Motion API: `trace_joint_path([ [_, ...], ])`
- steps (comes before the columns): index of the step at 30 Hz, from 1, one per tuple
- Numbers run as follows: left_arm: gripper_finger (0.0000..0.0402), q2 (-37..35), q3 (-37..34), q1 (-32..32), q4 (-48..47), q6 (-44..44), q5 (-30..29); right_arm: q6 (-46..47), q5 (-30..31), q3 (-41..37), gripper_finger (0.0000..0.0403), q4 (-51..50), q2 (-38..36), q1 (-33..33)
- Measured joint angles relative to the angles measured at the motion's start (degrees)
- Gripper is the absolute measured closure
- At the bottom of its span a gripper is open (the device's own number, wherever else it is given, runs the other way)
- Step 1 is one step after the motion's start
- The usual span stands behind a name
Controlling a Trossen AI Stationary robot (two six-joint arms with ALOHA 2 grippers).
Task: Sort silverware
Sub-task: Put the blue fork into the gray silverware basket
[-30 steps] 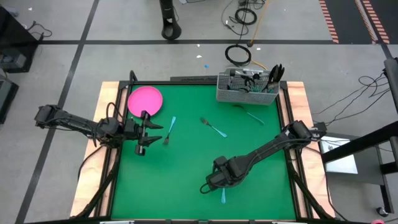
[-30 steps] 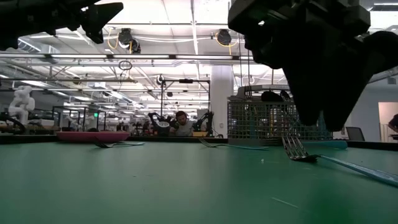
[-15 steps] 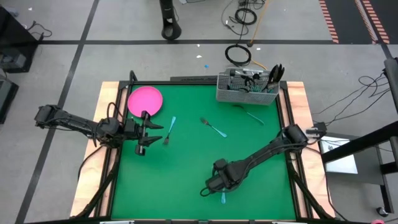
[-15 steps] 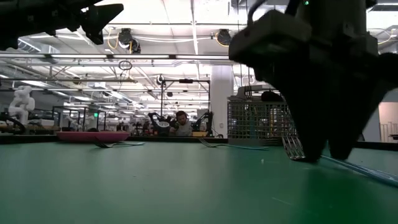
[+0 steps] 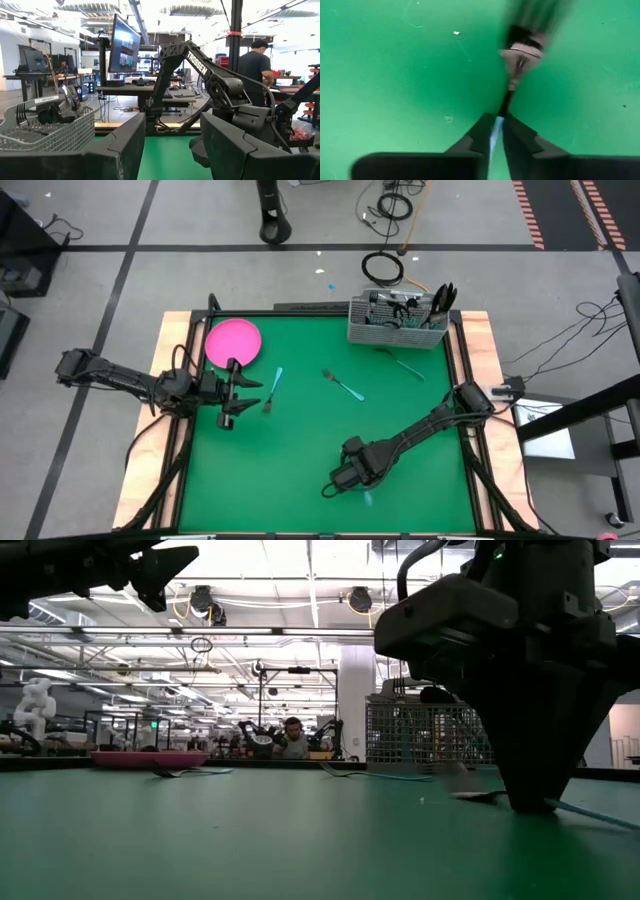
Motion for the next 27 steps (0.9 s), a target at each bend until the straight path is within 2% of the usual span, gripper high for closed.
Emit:
trace_joint_path([
  [3,0.0210,0.0,0.0,0.0,0.0,0.0,0.0,-0.1,0.5,0.0,0.0394,0.1,0.0,0.2],
  [7,0.0210,0.0,0.0,0.0,0.0,-0.2,0.0,-0.3,0.9,1.7,0.0395,-3.8,-1.0,0.3],
  [10,0.0210,0.0,0.0,0.0,0.0,-0.2,0.0,-0.4,6.1,4.6,0.0400,-11.0,-3.1,0.7],
  [13,0.0210,0.0,0.0,0.0,0.1,-0.2,0.1,0.0,14.2,8.4,0.0400,-15.4,-7.7,1.1],
  [16,0.0210,0.0,0.0,0.0,0.3,-0.2,0.1,-0.4,25.5,8.6,0.0401,-17.8,-11.2,1.5],
  [23,0.0210,0.0,0.1,0.0,1.9,-0.3,1.4,-7.9,59.3,7.8,0.0402,-24.1,-20.5,-2.4],
  [27,0.0210,0.0,0.7,0.0,1.8,-0.4,3.0,-14.3,64.7,5.4,0.0402,-24.3,-25.0,-9.0],
])
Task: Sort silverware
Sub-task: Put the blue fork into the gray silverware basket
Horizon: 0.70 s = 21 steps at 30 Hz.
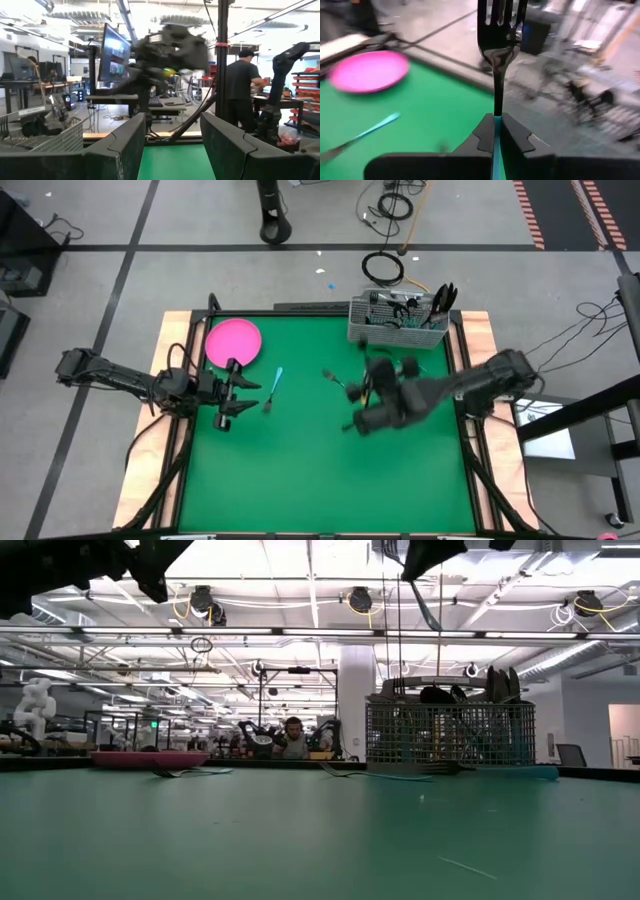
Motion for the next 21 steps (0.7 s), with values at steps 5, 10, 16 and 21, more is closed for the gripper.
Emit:
trace_joint_path([
  [5,0.0210,0.0,0.0,0.0,-0.2,0.1,0.1,-10.1,-0.1,-4.9,0.0402,4.8,-4.8,-10.2],
  [10,0.0210,0.0,0.0,0.0,0.0,1.8,-0.1,-26.9,0.0,-10.9,0.0403,20.2,-9.7,-18.9],
  [16,0.0210,0.0,0.0,1.4,-0.3,2.0,-0.3,-51.1,-12.6,-23.1,0.0403,51.9,-13.8,-30.7],
  [21,0.0210,0.0,0.0,2.6,-1.8,2.0,-0.3,-62.2,-16.3,-29.9,0.0403,70.0,-15.4,-37.3],
])
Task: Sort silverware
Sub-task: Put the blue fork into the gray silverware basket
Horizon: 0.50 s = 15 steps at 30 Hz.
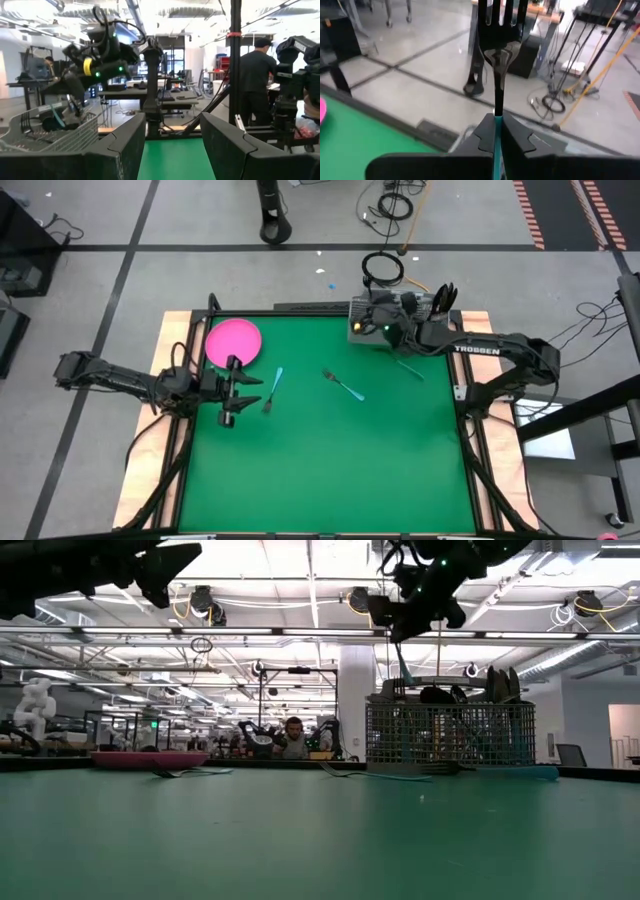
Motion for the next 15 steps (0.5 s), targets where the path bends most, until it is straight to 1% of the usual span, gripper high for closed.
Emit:
trace_joint_path([
  [3,0.0210,0.0,0.0,1.0,-0.9,0.0,0.0,-2.4,-0.7,-1.5,0.0403,4.2,-0.2,-2.5],
  [9,0.0210,0.0,0.0,3.1,-3.4,0.0,0.0,-4.1,-2.0,-3.7,0.0403,5.5,1.8,-5.4],
  [12,0.0210,0.0,0.0,3.9,-5.3,-0.4,0.0,-6.3,-2.1,-6.4,0.0403,10.0,2.7,-5.9],
  [15,0.0210,0.0,0.0,4.4,-6.2,-0.5,0.0,-5.8,-1.9,-9.3,0.0403,15.4,2.7,-5.9],
])
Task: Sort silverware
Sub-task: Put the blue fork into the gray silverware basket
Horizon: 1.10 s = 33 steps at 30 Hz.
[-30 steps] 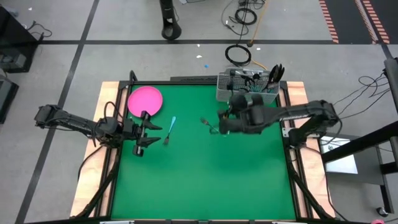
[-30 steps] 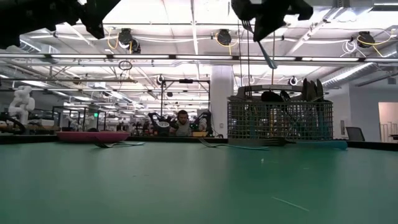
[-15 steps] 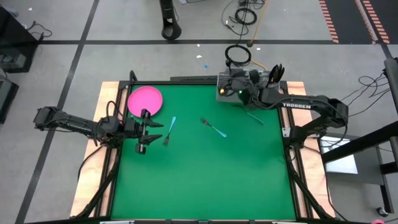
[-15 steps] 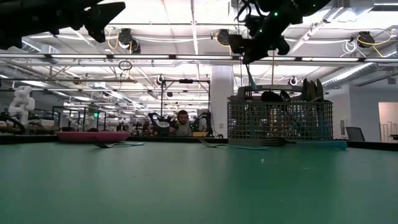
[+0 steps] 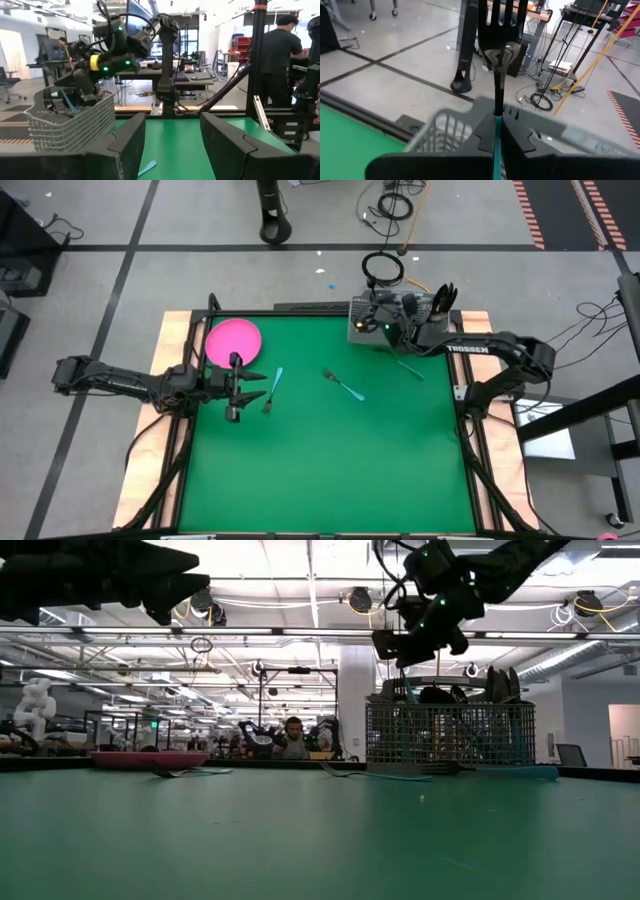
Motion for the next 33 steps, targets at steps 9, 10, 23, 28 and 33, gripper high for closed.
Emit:
trace_joint_path([
  [9,0.0210,0.0,0.0,0.1,-0.1,0.0,-0.1,1.2,1.8,-5.4,0.0396,1.3,0.0,0.3],
  [10,0.0210,0.0,0.0,0.1,-0.1,0.0,-0.2,1.2,1.8,-5.5,0.0395,1.3,0.0,0.3],
  [23,0.0210,0.0,0.0,0.1,0.2,-0.1,-0.1,3.6,1.7,-5.5,0.0364,1.4,0.0,0.3],
  [28,0.0210,0.0,0.0,0.1,0.4,-0.1,-0.1,3.9,1.4,-5.5,0.0341,0.4,-0.4,0.3],
  [33,0.0210,0.0,0.0,0.1,0.4,-0.1,0.0,3.9,1.2,-5.5,0.0320,-0.4,-3.1,0.3],
])
